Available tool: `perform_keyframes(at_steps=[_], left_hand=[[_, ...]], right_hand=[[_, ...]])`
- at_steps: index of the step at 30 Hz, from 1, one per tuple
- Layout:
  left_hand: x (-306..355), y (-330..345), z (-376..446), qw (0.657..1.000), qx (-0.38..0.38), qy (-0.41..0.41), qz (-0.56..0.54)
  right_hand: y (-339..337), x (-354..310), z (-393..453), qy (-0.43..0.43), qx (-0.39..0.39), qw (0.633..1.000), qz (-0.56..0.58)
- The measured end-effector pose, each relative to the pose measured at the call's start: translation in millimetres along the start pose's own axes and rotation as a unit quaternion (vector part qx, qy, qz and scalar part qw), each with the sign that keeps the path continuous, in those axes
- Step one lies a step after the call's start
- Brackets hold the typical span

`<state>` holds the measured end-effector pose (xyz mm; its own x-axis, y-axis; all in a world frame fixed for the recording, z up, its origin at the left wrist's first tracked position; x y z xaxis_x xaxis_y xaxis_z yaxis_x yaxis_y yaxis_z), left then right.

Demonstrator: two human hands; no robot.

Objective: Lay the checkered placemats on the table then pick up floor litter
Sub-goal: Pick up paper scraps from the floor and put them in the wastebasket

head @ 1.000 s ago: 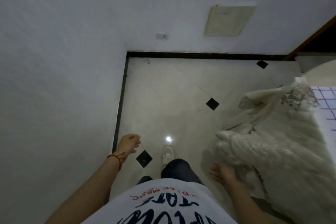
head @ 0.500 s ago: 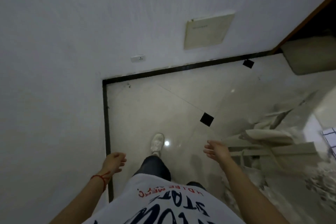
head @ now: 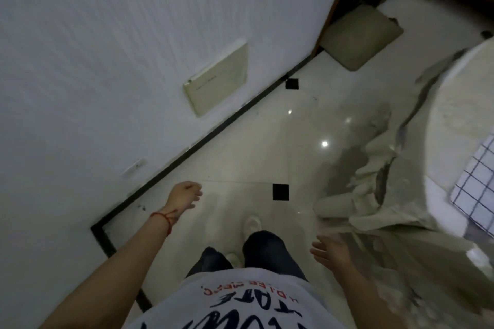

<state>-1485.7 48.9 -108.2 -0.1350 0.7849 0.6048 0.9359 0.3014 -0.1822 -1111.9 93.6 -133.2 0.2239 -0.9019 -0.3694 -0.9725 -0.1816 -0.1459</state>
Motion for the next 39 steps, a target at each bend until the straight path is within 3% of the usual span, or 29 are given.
perform_keyframes(at_steps=[6,18,24,34,39], left_hand=[[91.3,28.0,73.4,0.998,-0.042,0.004,0.050],[212.9,40.4,189.4,0.984,-0.064,-0.047,0.158],[304.7,58.4,280.4,0.970,-0.102,-0.062,0.210],[534.6,210.6,380.1,0.922,-0.216,0.049,0.318],[609.6,307.4,423.6,0.908,-0.245,0.070,0.334]], right_hand=[[-2.2,-49.8,28.3,0.038,0.037,0.994,0.094],[19.1,-258.0,95.6,-0.023,0.043,0.988,0.146],[13.6,-329.2,140.5,0.015,0.082,0.972,0.221],[-10.2,-420.6,185.4,0.050,0.139,0.947,0.285],[-50.7,-455.3,221.1,0.065,0.146,0.938,0.307]])
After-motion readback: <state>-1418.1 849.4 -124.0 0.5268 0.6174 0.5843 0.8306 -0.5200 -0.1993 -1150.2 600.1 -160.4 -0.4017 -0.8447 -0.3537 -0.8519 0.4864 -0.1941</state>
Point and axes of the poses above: each hand's wrist, its own z-axis towards the middle knuckle, its own y-axis out of the palm, x = y × z, the point moved 3 cm from there along z, towards the middle knuckle, and after that the axes turned 8 degrees about -x, right-handed, at the moved point
